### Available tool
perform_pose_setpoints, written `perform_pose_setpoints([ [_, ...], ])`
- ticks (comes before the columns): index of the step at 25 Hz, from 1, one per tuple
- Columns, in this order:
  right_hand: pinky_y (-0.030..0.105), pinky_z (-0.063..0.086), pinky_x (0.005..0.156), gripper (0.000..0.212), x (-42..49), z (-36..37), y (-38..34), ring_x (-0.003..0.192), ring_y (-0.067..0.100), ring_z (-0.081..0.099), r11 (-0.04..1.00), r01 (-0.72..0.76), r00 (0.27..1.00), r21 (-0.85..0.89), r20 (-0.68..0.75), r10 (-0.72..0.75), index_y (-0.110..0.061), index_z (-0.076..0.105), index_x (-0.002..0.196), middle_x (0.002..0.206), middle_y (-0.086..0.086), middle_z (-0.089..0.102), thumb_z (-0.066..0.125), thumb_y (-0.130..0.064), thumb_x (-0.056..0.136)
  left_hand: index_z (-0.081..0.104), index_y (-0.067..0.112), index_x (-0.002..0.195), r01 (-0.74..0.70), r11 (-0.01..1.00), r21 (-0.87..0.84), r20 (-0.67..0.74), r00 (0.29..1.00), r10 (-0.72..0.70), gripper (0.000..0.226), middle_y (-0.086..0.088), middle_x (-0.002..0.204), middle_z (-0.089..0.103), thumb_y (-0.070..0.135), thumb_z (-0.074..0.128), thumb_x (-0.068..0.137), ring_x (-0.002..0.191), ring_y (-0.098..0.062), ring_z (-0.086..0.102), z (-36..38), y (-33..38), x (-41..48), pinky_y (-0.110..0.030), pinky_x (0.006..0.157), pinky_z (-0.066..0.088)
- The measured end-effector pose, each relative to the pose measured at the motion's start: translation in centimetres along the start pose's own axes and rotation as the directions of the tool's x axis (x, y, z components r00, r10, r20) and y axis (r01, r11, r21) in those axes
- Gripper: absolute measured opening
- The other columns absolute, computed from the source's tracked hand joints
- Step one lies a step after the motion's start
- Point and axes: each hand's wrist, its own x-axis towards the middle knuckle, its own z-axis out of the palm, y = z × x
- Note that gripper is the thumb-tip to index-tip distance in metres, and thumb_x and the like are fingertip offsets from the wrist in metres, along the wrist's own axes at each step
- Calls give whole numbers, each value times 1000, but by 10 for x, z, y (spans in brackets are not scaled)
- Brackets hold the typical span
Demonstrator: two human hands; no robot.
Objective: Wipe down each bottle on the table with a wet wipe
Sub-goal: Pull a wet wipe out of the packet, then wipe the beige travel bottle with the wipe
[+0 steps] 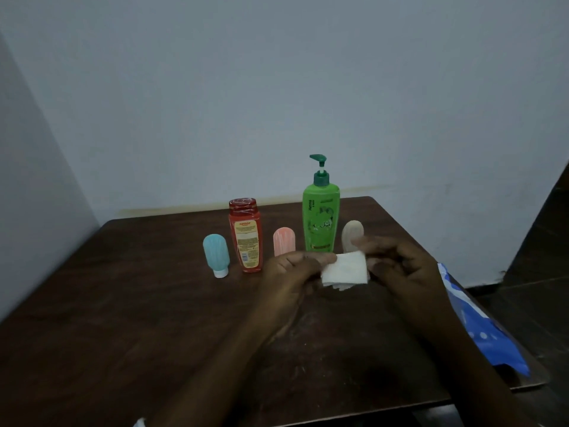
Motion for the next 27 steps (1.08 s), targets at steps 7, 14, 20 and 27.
perform_pose_setpoints([
  [7,37,60,76,26,-10,-1,13,89,23,74,851,-510,859,126,27,511,-6,68,113,96,9,76,67,-9,87,76,1,99,-22,974,226,-33,999,30,14,-7,97,79,-7,73,88,81,-16,75,7,-23,21,-25,72,61],
  [14,39,57,87,20,-16,-42,34,93,10,68,875,-307,932,-376,-304,196,-18,74,108,98,-6,74,67,-12,90,65,17,97,235,801,551,-203,968,-145,11,-7,72,69,17,74,91,54,-20,66,29,-79,92,-35,56,57],
  [20,36,58,83,23,-34,-64,27,92,5,68,848,-285,949,-448,-254,185,-21,74,110,98,-9,73,67,-12,91,66,6,98,320,704,634,-367,926,-90,22,-14,74,76,26,72,92,52,-25,74,63,-109,138,-30,46,54],
  [27,37,56,84,23,-53,-59,20,95,9,65,859,-335,930,-388,-281,236,-21,69,111,101,-12,68,68,-14,89,68,6,97,292,622,726,-348,937,-34,31,-12,76,76,34,79,88,57,-24,73,65,-106,140,-34,52,60],
])
